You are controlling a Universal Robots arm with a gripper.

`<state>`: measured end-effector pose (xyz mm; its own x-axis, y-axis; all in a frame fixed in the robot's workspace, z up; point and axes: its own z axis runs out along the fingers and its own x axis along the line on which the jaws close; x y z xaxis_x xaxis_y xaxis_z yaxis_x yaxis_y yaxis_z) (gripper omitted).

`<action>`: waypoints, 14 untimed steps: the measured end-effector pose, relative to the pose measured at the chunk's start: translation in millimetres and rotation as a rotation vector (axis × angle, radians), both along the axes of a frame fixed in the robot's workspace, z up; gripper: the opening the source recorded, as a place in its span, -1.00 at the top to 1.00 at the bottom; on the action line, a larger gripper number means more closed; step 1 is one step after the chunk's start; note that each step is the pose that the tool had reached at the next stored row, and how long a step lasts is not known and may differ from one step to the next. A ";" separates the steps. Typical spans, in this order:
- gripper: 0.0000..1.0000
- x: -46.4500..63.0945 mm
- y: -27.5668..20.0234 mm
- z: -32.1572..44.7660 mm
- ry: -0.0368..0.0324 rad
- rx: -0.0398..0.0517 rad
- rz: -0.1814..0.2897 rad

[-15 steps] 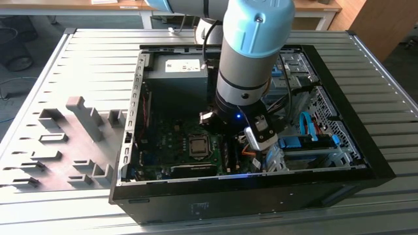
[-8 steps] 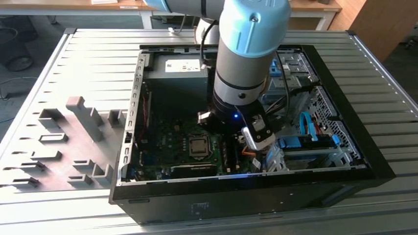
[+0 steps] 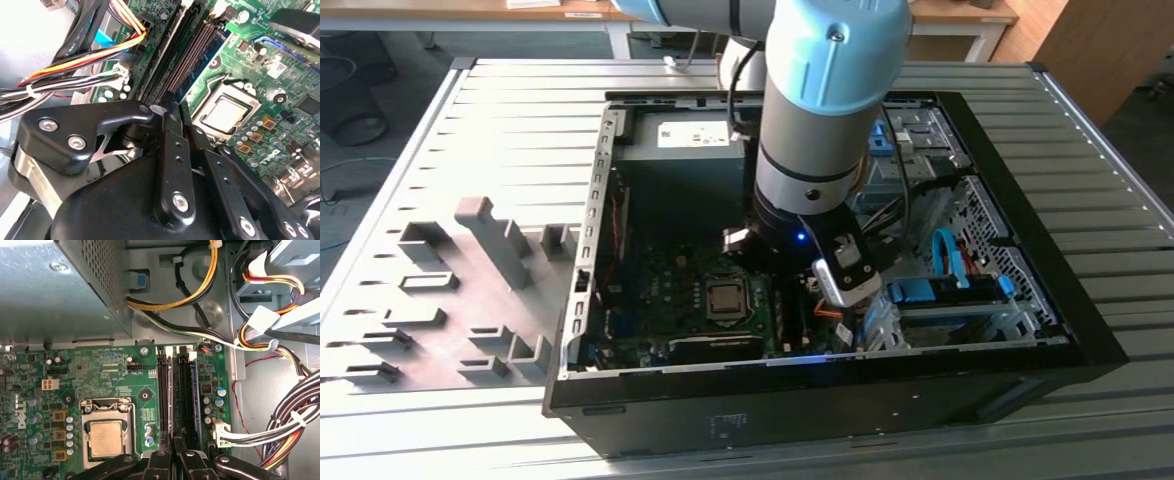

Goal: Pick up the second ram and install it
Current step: 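Insert the second ram into the second slot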

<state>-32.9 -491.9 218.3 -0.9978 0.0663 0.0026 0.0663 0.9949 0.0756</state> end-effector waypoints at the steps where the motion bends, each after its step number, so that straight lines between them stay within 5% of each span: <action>1: 0.73 0.0 0.1 -0.1 -0.0001 -0.0037 0.000; 5: 0.73 0.0 0.1 -0.2 0.0000 -0.0144 0.000; 14: 0.73 0.1 2.5 -0.4 -0.0001 -0.0146 0.000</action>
<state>-32.8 -489.4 217.8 -0.9978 0.0662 0.0016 0.0662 0.9959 0.0612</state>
